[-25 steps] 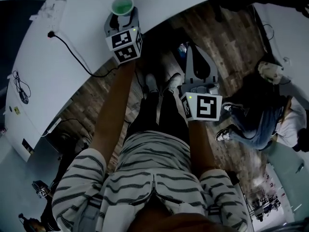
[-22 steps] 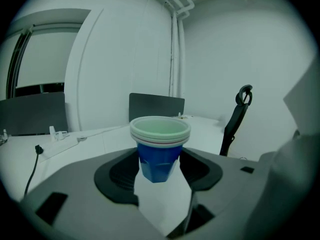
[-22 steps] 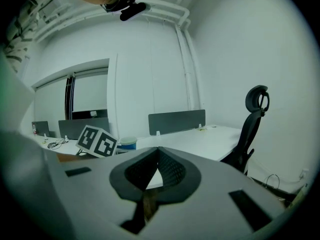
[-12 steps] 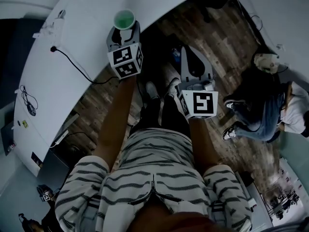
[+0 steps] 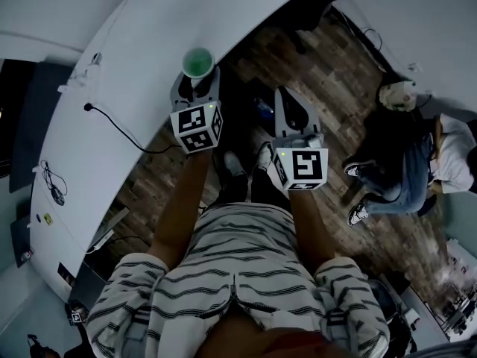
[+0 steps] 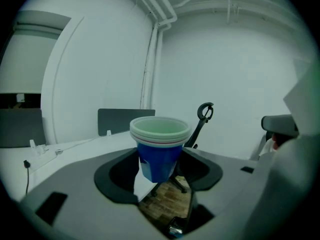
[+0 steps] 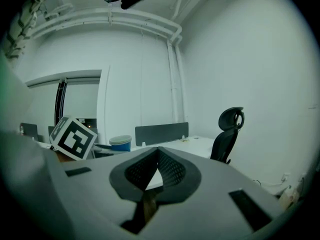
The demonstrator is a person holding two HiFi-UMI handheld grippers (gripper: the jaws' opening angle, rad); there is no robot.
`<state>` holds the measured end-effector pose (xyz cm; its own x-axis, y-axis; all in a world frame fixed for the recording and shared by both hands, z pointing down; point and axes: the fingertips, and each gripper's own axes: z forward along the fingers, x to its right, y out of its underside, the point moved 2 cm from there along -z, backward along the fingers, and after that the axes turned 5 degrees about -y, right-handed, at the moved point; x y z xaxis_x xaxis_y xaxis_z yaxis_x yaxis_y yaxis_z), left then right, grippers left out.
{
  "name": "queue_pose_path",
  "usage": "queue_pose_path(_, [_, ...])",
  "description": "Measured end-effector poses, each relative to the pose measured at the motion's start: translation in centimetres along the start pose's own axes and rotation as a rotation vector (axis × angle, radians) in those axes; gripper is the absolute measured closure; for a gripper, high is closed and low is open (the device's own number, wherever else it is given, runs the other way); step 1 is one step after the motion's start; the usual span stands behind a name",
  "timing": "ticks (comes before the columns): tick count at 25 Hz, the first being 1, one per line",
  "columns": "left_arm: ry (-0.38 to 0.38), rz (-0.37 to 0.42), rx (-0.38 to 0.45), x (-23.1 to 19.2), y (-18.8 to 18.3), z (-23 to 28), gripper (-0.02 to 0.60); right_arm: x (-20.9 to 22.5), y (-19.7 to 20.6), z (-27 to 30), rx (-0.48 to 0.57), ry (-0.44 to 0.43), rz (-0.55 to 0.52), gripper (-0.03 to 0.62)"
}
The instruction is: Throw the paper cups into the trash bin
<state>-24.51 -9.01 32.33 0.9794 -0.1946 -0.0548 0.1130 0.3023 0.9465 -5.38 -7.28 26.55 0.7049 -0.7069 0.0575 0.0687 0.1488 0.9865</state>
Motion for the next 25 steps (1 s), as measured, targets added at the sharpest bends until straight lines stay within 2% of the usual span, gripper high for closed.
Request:
queue_pose_path(9, [0.116,0.033,0.037,5.1,-3.0,-3.4,0.308,1.1,-2.1,-3.1,0.037,0.059,0.010,0.585])
queue_pose_path(14, [0.205,0.058,0.060,8.3,-4.4,-5.4,0.307,1.9,-3.3,-5.2,0.071,0.100,0.030,0.585])
queue_pose_path(25, [0.351,0.072,0.079,12.4,-4.9,-8.6,0.307,2.6,-4.0,-8.5,0.081,0.195,0.016,0.585])
